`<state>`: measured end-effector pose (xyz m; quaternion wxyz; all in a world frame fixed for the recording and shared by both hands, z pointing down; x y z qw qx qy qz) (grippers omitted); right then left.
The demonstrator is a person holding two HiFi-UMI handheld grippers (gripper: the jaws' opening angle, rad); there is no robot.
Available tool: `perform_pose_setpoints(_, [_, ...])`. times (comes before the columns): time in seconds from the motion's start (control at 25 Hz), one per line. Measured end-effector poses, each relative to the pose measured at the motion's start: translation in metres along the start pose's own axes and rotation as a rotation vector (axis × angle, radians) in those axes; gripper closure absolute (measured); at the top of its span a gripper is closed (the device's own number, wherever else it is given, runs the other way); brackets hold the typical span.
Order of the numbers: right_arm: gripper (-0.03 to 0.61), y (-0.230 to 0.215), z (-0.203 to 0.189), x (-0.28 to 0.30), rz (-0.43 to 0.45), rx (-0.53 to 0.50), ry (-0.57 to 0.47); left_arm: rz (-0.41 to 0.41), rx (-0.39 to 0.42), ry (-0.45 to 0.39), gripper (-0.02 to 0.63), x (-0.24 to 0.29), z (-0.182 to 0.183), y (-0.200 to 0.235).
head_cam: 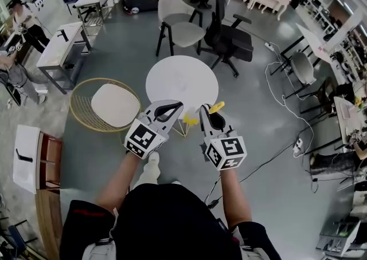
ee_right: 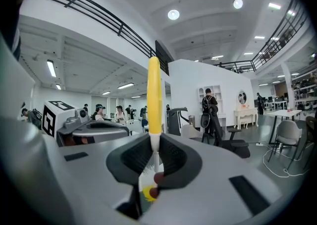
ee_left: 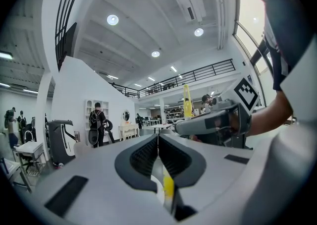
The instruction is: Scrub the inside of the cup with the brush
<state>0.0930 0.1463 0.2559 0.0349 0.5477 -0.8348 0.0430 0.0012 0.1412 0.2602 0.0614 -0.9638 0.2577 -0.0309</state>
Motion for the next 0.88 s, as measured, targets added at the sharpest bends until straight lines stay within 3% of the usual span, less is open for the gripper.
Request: perform_pose_setpoints(0.88, [0.529, 0.01, 0.0, -0.007, 0.007, -0.002, -0.001, 0.03, -0.031, -0.009, 0.597, -0.014, 0.001, 0.0])
Point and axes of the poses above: the fingertips, and each gripper's own axes: x forward along the fingers, y to its left, z out of its top, the point moved 2 cm from there along -x, backward along the fingers, and after that the axes turned 6 degrees about -z, right-handed, at the moved point
